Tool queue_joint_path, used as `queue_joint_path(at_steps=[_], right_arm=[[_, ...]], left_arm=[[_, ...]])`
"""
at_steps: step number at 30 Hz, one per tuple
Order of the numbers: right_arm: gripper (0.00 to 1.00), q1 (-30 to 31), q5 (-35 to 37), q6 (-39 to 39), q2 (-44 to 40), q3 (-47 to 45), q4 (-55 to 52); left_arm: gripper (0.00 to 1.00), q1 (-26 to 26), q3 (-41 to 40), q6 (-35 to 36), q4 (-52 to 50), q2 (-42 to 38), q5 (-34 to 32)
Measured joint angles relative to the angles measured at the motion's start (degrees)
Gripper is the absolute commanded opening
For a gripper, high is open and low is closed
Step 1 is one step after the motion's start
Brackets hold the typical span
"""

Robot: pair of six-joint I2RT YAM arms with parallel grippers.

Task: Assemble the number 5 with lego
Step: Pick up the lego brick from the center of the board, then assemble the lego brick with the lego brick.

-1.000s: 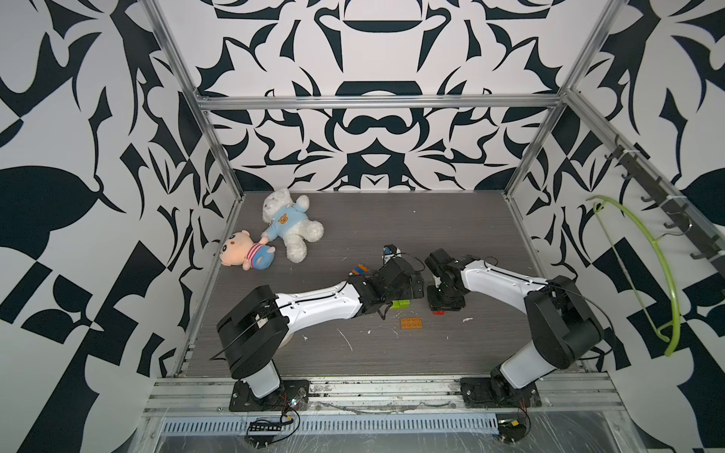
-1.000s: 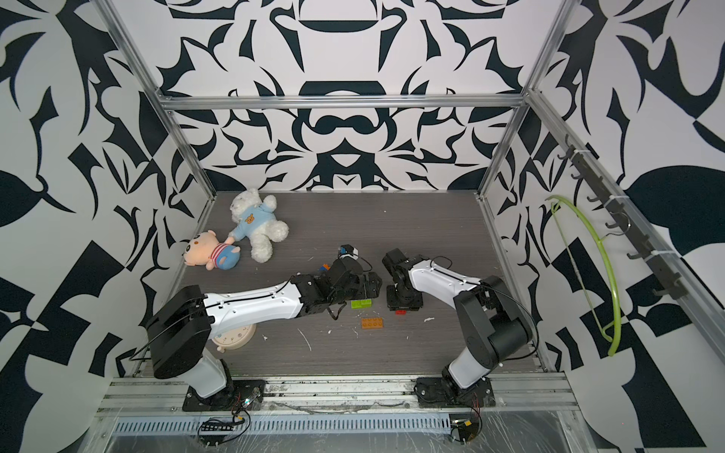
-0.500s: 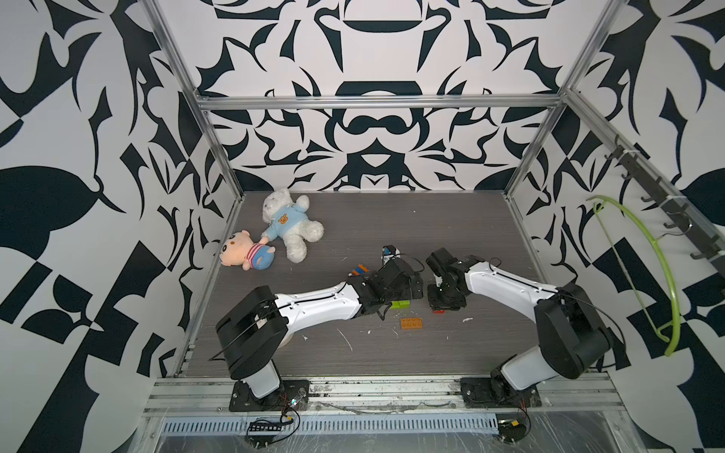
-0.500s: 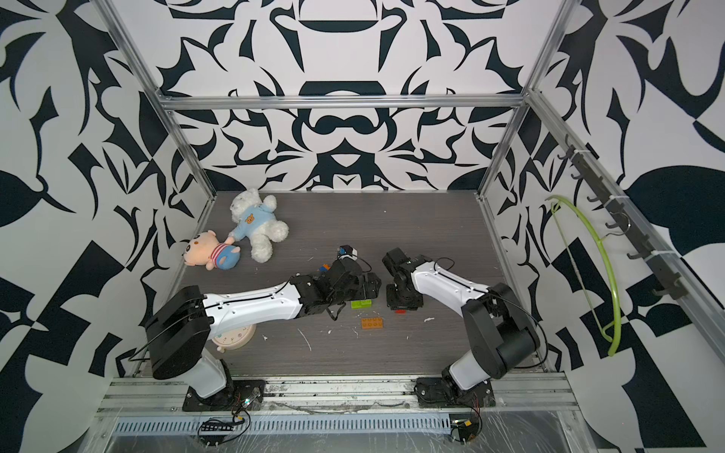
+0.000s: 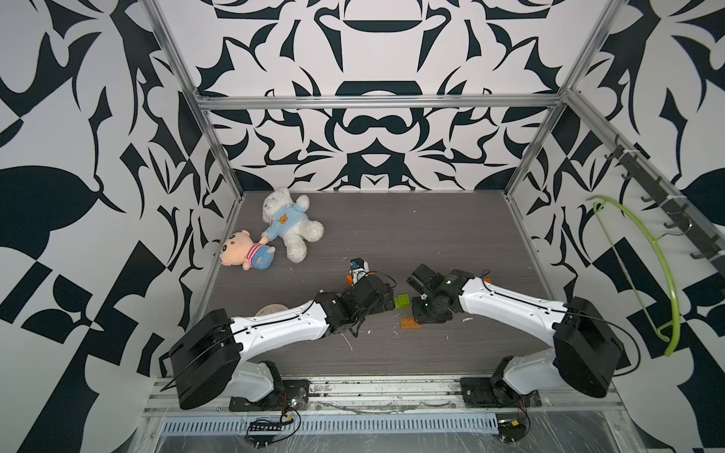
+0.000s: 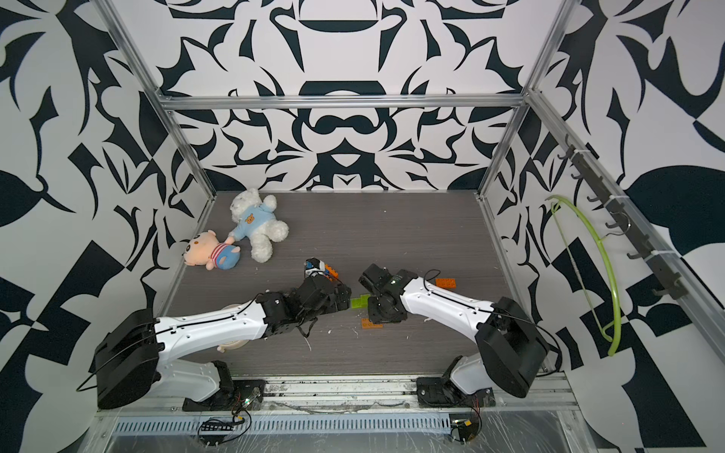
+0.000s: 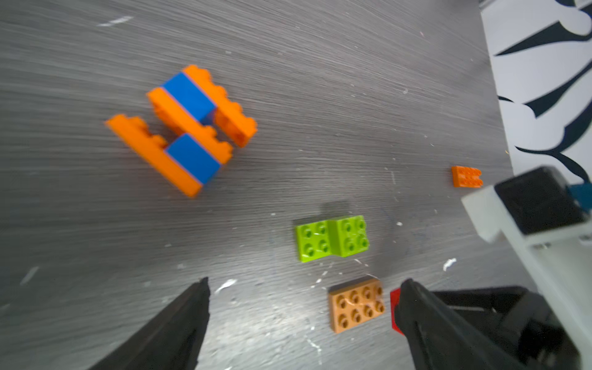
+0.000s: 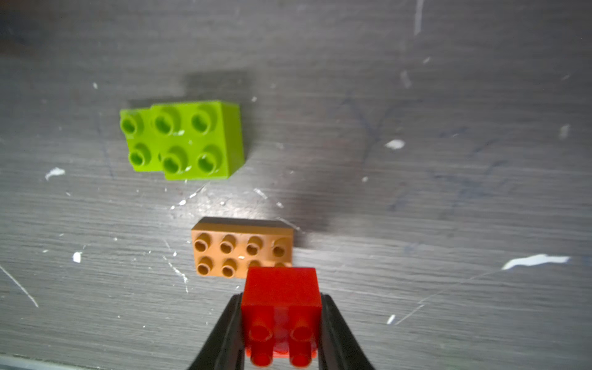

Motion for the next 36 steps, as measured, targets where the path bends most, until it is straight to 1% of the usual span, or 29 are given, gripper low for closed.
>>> queue_joint_path(at_steps=[4, 10, 17, 36], right_arm=[[0.30, 3.17, 0.74, 2.16, 4.20, 1.57, 0.57], [0.30, 5.46, 1.33, 3.80, 7.41, 3.80, 1.66], [0.30, 5.73, 2.16, 5.01, 8.96, 4.90, 2.45], [0.30, 6.10, 2.95, 5.38, 12.28, 7.98, 1.53]], left_arm=[[0.99, 0.00, -2.80, -1.90, -1.57, -3.23, -2.86], [0.99, 0.00, -4.20, -3.72, -3.32, -6.93, -5.79], [0.99, 0.00, -4.20, -4.31, -3.72, -7.19, -6.97], [0.99, 0.00, -4.20, -4.42, -3.87, -6.58, -7.23]])
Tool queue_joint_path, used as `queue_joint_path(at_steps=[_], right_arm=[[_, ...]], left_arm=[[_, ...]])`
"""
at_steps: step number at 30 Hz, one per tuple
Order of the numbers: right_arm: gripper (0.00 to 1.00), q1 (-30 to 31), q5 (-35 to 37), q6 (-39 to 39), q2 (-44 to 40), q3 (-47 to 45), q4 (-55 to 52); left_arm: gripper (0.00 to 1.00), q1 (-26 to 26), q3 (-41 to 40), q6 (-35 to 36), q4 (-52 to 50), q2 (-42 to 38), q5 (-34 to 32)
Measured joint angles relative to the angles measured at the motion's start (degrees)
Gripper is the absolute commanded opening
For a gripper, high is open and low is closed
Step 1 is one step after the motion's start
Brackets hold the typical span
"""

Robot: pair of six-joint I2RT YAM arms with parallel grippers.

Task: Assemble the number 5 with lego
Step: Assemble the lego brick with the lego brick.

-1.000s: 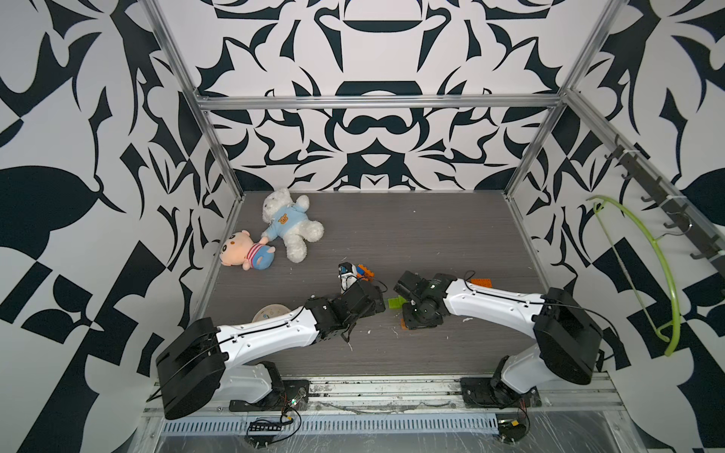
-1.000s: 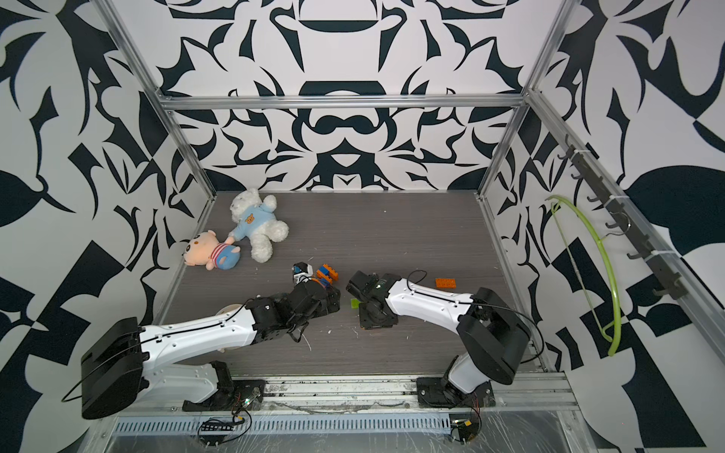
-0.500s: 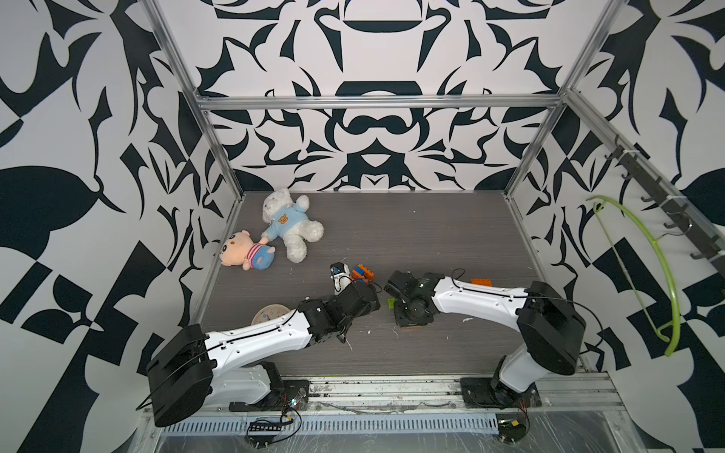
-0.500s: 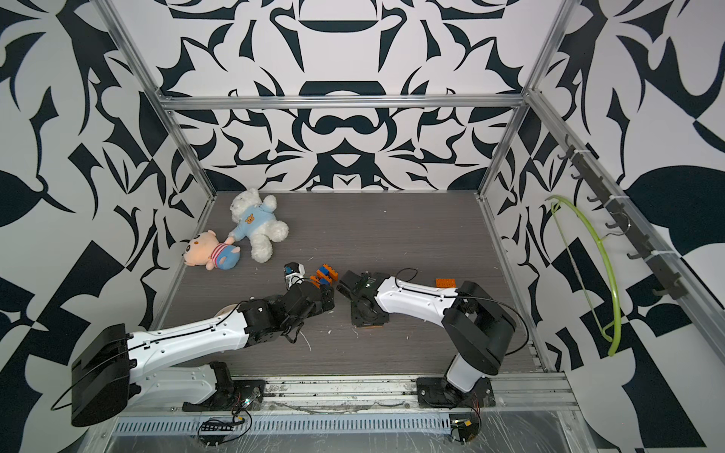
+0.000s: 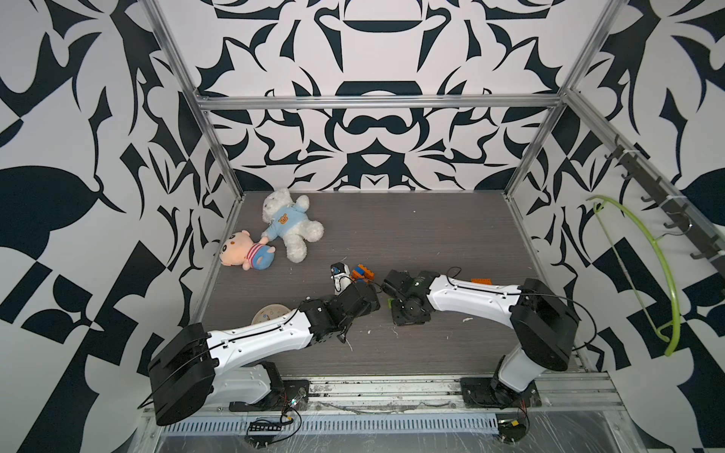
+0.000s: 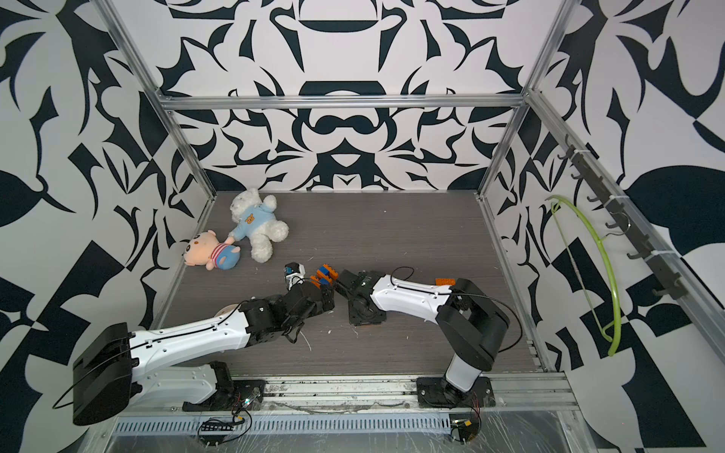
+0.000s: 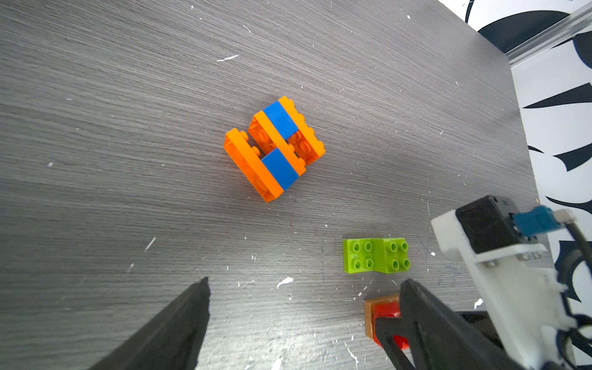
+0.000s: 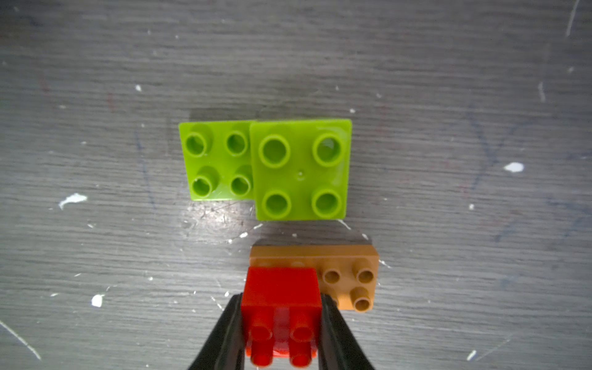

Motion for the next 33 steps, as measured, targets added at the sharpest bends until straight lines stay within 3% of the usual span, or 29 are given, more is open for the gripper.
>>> queue_joint_path(at_steps=[33], right_arm=[[0.29, 0.33, 0.37, -0.42, 2.86, 0.66, 0.02]], left_arm=[[0.99, 0.00, 0.00, -0.55, -1.97, -0.28, -1.42]])
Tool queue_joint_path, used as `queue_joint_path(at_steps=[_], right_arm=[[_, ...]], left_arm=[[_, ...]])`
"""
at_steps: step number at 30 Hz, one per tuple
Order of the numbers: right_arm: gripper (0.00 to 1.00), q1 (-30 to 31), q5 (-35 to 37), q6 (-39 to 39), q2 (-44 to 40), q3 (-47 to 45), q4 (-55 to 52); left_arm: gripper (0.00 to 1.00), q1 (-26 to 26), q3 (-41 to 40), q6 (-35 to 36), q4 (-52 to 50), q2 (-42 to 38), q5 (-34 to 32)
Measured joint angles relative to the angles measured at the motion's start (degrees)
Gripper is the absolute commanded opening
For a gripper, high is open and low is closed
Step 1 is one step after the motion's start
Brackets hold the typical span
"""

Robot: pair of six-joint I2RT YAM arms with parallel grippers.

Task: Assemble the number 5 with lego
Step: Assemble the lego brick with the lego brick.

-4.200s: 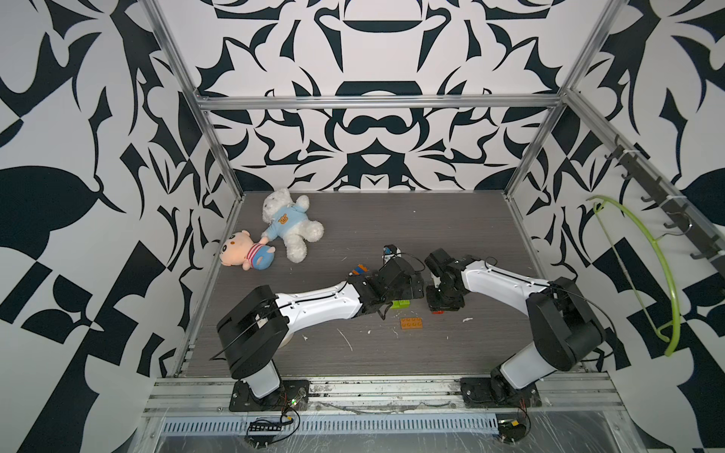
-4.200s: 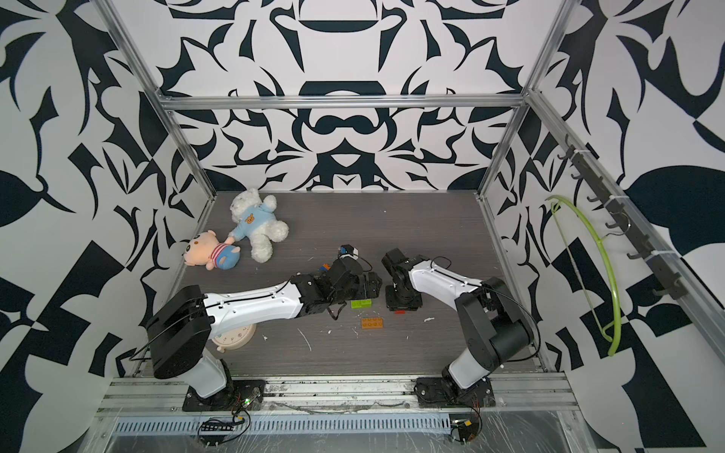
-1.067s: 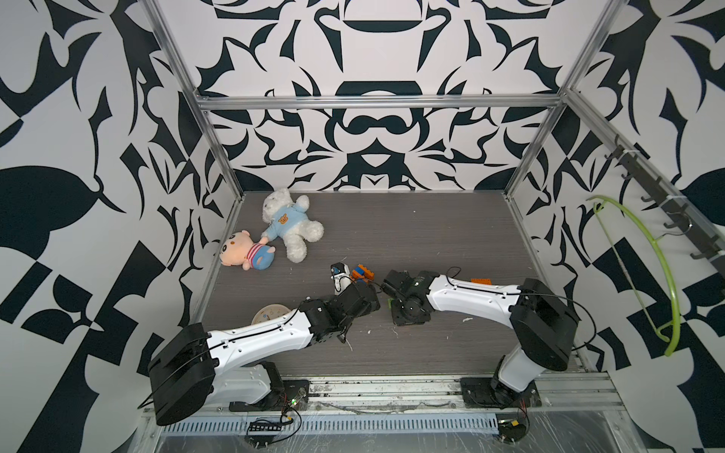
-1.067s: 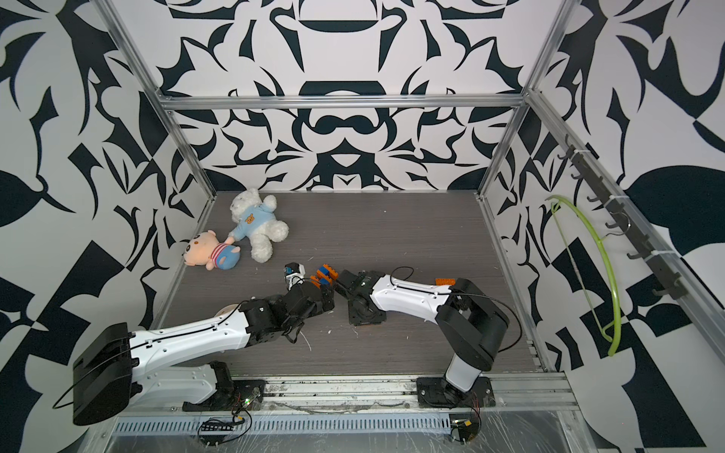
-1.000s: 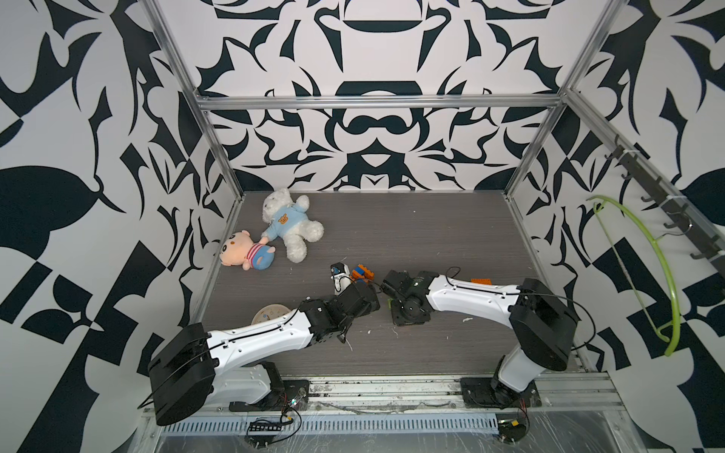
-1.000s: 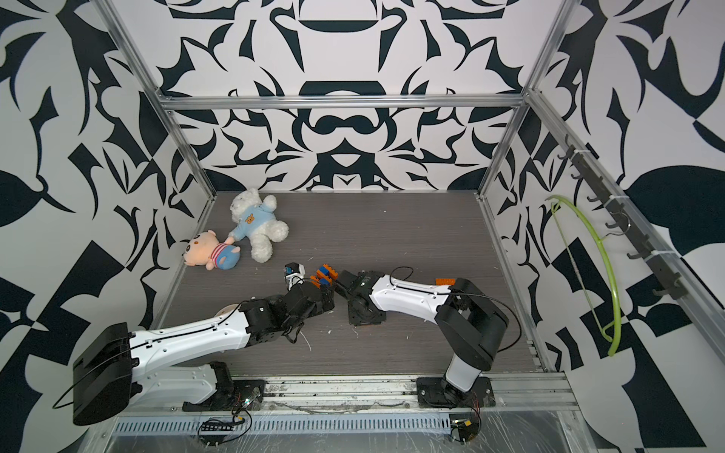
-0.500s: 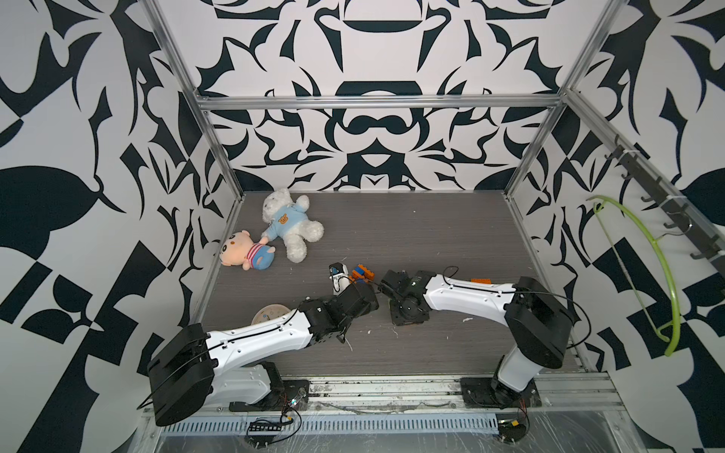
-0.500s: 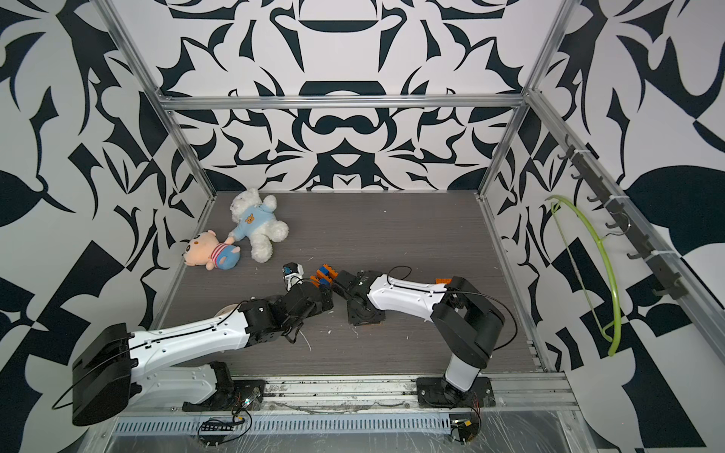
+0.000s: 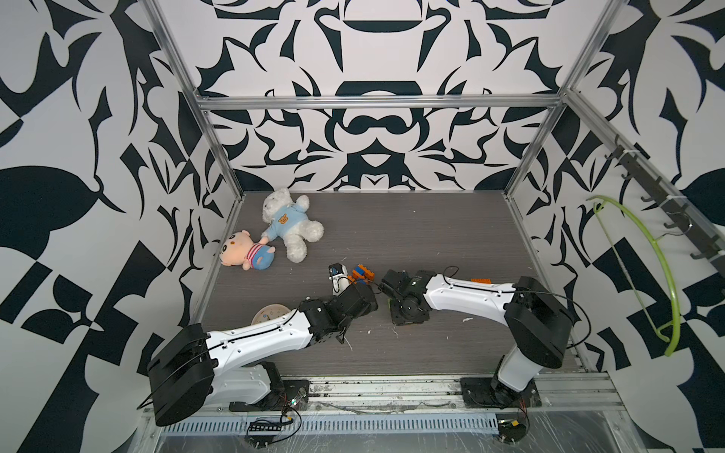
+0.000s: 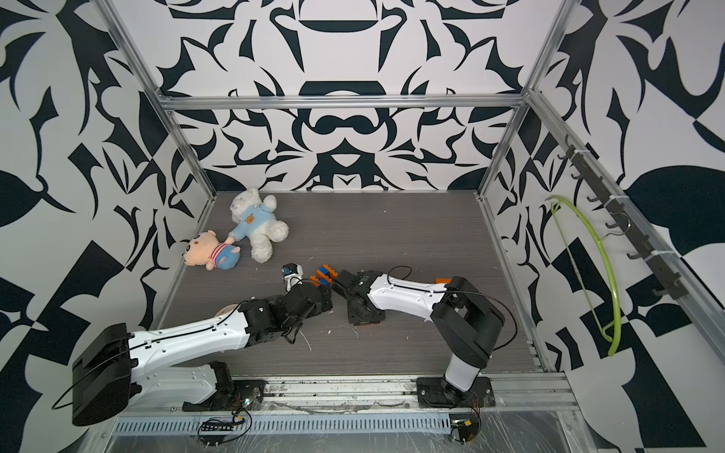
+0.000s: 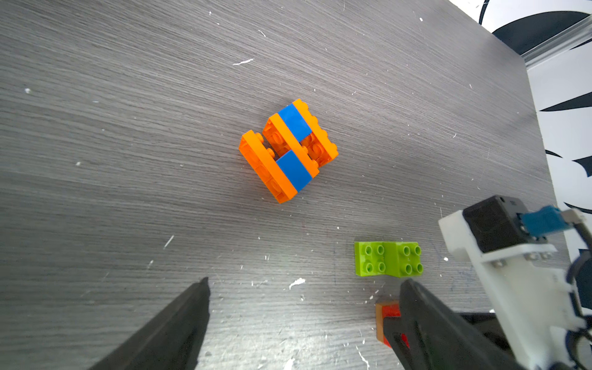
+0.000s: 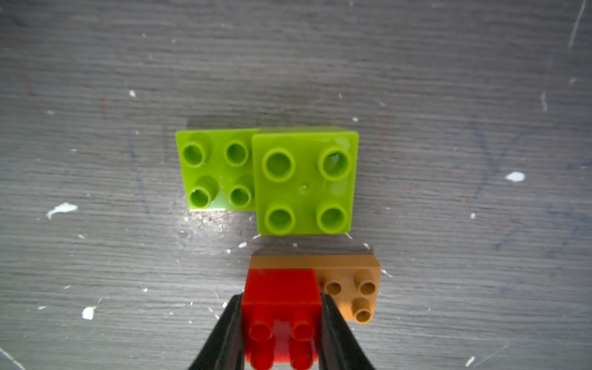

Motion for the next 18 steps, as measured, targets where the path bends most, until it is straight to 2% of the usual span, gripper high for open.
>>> queue_joint_path(at_steps=[10, 18], right_arm=[[0.47, 0.00, 0.46, -0.70, -1.14, 0.09, -0.74], [0.44, 0.00, 1.55, -1.07, -2.45, 0.09, -1.84]], left_arm=[[0.99, 0.00, 0.17, 0.11, 0.00, 0.13, 0.00], [0.99, 0.00, 0.24, 0.13, 0.02, 0.31, 0.02]])
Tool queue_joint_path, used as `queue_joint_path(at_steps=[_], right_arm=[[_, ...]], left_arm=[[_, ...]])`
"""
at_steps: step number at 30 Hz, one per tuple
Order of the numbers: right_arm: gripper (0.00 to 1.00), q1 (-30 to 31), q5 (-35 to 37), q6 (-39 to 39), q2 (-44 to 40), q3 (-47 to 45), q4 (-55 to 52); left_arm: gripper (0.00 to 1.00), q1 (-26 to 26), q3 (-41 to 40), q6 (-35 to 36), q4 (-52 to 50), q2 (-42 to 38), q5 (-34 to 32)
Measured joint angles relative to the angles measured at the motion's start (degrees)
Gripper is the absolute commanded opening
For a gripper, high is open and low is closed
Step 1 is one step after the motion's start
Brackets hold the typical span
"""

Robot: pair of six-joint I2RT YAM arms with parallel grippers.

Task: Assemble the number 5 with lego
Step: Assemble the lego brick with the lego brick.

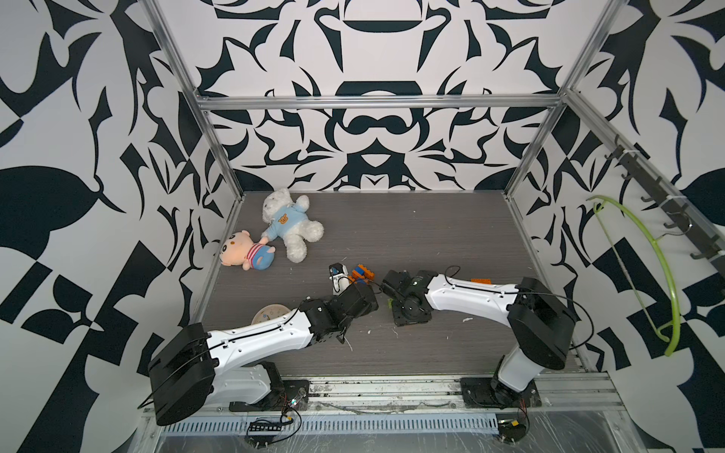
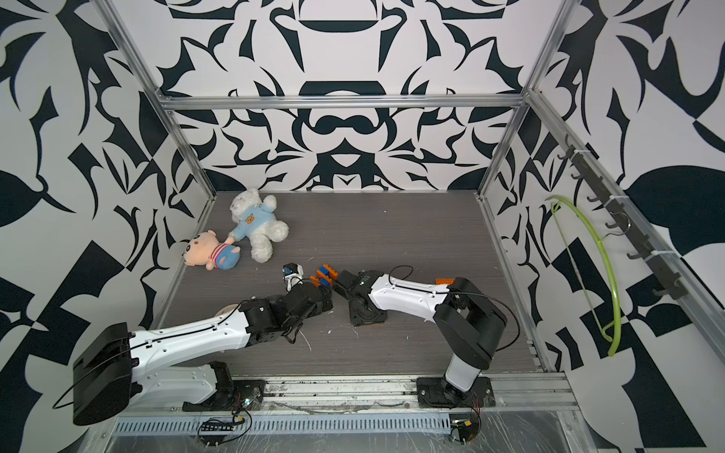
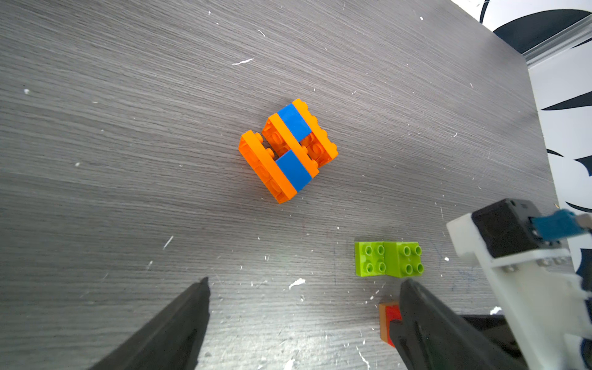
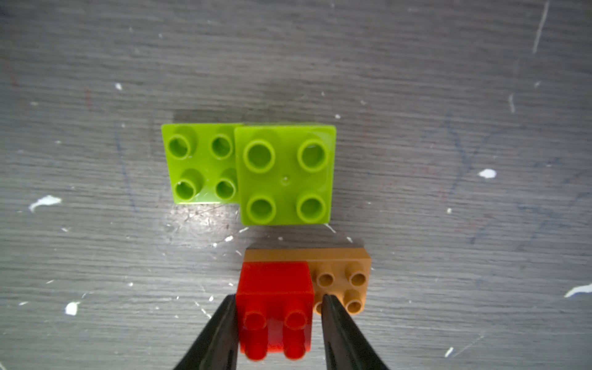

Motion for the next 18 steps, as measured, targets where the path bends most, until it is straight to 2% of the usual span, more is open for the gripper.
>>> queue_joint_path(at_steps=[6, 18], right_arm=[[0.34, 0.00, 0.11, -0.50, -0.22, 0.00, 0.04], [0.22, 0.00, 0.09, -0.35, 0.07, -0.24, 0.33]], left_arm=[[0.99, 0.00, 0.00, 0.02, 0.00, 0.04, 0.04], [0.99, 0.00, 0.11, 0.02, 0.02, 0.87, 0.44]])
